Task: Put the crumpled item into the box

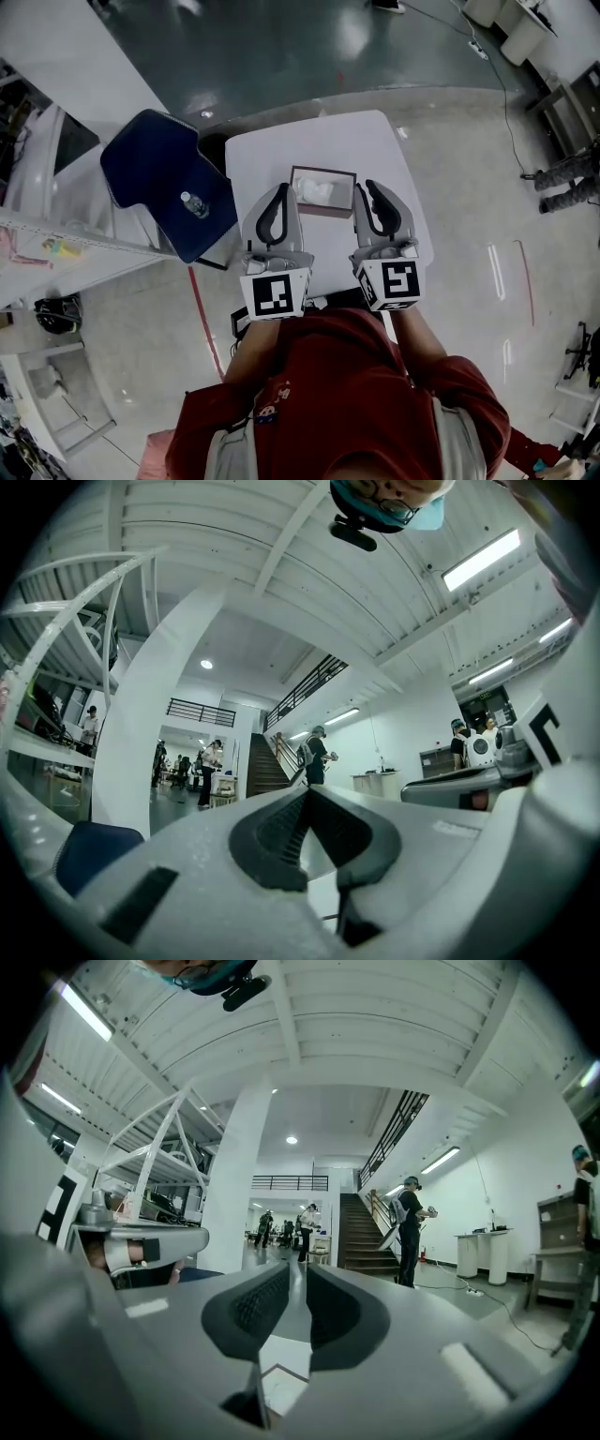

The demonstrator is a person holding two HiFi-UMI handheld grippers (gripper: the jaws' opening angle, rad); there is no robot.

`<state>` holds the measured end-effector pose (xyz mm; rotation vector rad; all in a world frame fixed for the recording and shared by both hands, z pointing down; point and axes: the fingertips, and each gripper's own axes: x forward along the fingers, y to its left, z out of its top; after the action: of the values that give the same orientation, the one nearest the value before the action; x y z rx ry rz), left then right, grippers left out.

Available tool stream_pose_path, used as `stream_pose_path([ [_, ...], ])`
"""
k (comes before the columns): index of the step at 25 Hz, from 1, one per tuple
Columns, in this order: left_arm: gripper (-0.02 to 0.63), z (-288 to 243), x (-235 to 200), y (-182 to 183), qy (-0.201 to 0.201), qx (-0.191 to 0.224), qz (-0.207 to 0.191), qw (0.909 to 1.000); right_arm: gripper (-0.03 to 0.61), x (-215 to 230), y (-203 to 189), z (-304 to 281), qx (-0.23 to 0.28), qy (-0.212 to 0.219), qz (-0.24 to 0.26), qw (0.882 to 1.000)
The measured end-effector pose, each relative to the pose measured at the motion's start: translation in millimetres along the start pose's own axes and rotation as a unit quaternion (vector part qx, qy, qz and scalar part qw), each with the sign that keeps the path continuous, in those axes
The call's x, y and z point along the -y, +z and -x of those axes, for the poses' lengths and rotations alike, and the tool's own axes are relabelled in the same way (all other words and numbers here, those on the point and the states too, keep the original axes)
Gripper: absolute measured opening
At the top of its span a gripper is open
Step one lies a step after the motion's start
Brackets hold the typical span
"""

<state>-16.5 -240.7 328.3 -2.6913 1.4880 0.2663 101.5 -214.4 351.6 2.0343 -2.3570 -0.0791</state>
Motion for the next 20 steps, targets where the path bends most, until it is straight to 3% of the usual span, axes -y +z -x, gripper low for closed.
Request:
stream_pose_path([
  [9, 0.003, -7, 16, -2, -0.016, 0.002, 0.006, 0.9999, 0.006, 4, 2, 7, 0.005, -0.002, 0.004, 1.0],
  [20, 0.003, -10, 20, -5, -0.024, 0.0, 0.007, 0.9997, 0.002, 2, -2, 8, -0.01, 0.008, 0.017, 1.0],
])
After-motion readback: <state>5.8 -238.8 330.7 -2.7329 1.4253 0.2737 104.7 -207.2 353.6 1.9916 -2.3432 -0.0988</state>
